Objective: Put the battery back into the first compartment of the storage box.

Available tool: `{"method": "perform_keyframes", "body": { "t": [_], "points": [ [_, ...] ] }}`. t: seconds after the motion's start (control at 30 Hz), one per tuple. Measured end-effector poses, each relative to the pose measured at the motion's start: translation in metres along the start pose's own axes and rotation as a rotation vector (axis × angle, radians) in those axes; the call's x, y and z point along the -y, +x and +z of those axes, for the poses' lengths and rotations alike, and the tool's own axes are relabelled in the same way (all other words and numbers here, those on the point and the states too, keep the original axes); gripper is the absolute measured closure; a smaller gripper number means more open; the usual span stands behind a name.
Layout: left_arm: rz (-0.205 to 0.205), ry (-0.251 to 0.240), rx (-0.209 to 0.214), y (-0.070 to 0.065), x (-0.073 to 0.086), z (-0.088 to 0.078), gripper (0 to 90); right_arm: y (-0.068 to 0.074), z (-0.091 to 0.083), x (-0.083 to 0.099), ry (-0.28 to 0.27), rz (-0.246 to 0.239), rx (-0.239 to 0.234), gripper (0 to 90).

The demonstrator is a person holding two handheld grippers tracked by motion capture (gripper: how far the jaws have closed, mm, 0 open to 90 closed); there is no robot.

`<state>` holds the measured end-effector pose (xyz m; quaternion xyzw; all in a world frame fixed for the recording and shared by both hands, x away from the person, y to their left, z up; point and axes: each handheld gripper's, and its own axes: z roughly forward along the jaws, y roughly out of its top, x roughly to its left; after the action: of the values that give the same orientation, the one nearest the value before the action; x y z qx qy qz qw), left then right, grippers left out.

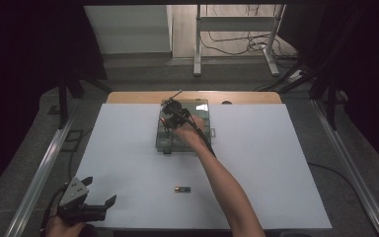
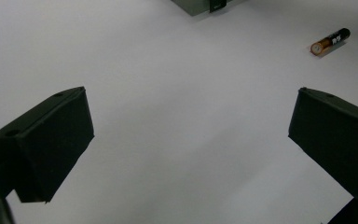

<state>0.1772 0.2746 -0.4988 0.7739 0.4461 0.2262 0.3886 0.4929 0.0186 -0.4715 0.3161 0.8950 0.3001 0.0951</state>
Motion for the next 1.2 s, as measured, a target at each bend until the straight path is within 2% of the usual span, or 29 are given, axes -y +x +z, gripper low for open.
{"method": "perform_keyframes", "body": {
  "t": [0.13,0.27,0.33,0.5,0.7,0.97,1.1,1.2],
  "points": [
    [0.0,-0.002,0.0,0.0,0.0,0.0,0.6,-0.001,0.007,-0.001,0.0,0.007,0.01,74.8],
    [0.001,-0.002,0.0,0.0,0.0,0.0,0.6,-0.001,0.005,-0.001,-0.014,0.02,0.004,62.1],
    [0.002,-0.001,0.0,0.0,0.0,0.0,0.6,0.001,0.002,-0.001,-0.012,0.011,0.018,56.6],
    [0.003,0.0,-0.001,0.0,0.0,0.0,0.6,0.003,-0.01,0.004,-0.024,-0.009,-0.003,45.8],
    [0.004,0.003,-0.003,-0.001,0.0,0.0,0.6,0.007,-0.024,0.014,-0.03,-0.047,-0.015,37.9],
    [0.002,0.003,-0.003,-0.001,0.0,0.0,0.6,0.015,-0.041,0.03,-0.034,-0.093,-0.057,25.5],
    [0.001,0.003,-0.003,-0.001,0.0,0.0,0.6,0.02,-0.051,0.036,-0.056,-0.086,-0.09,17.2],
    [0.003,0.004,-0.004,-0.001,0.0,0.001,0.6,0.023,-0.057,0.041,-0.056,-0.105,-0.095,11.0]
  ]
}}
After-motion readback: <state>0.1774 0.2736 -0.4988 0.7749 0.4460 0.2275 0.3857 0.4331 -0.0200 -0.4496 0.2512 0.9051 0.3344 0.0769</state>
